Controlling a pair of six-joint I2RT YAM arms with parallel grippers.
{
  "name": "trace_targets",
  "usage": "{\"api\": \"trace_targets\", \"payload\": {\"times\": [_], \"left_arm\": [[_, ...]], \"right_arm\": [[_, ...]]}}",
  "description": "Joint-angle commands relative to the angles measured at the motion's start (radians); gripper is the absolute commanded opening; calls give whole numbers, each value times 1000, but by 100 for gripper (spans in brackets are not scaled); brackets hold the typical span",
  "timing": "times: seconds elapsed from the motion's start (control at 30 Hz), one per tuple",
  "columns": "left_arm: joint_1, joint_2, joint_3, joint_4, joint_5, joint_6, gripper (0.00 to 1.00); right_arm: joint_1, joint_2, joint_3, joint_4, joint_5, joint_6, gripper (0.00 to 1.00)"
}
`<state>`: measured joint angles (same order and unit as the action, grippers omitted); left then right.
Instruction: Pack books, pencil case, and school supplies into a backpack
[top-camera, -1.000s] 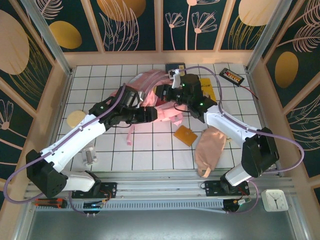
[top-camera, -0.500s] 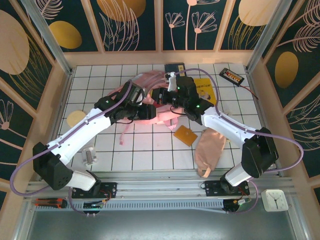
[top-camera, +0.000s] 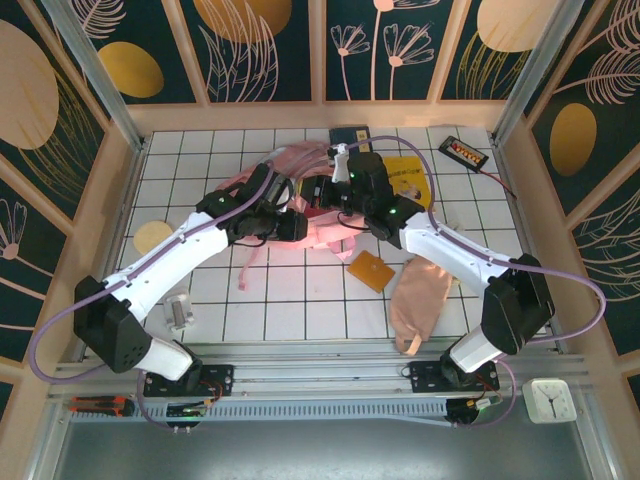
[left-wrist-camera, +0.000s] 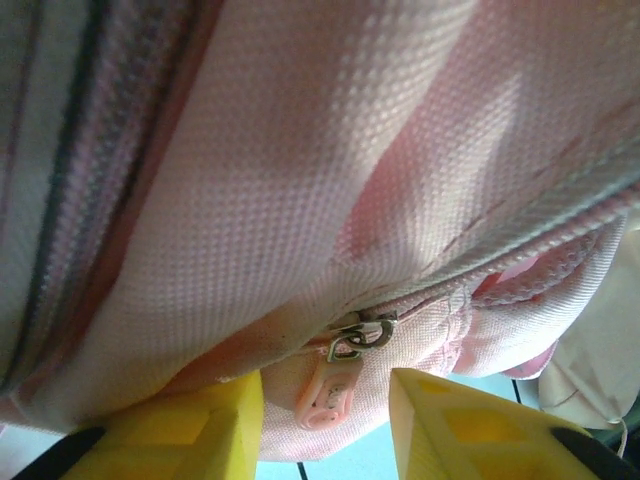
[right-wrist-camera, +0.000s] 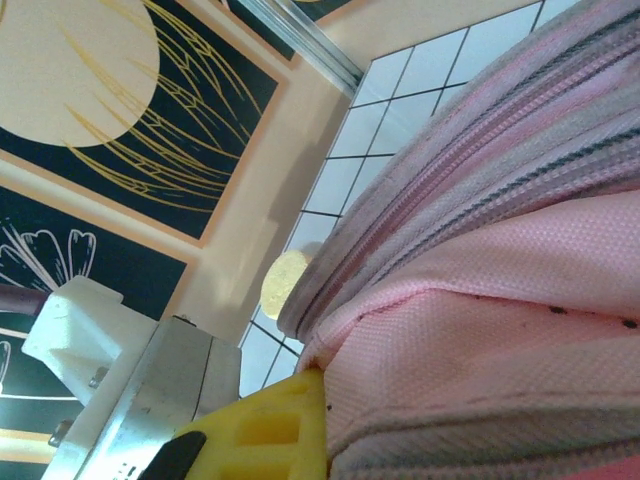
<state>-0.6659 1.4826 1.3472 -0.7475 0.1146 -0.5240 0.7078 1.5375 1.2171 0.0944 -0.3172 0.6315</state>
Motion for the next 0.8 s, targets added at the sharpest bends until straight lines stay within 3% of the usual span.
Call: {"api": "trace_targets", "payload": {"times": [0.0,0.17,0.3,0.57,0.77], "left_arm": [[1,27,-12,-6,-10,42,28],[0,36,-11,-3,-10,44,9],[1,26,-14,-12,-21,48,0],[2,-15,-32,-82,-51,50,0],[49,-104,-150,-101,-60,23,0]], "right_arm": [[18,-15,84,95,12,-4,0],[20,-26,81,82,27,-7,0],[20,-30,79,78,33,-11,0],[16,-30,94,16,109,-53,0],[-35,-74,84,-31,188,-107,0]]}}
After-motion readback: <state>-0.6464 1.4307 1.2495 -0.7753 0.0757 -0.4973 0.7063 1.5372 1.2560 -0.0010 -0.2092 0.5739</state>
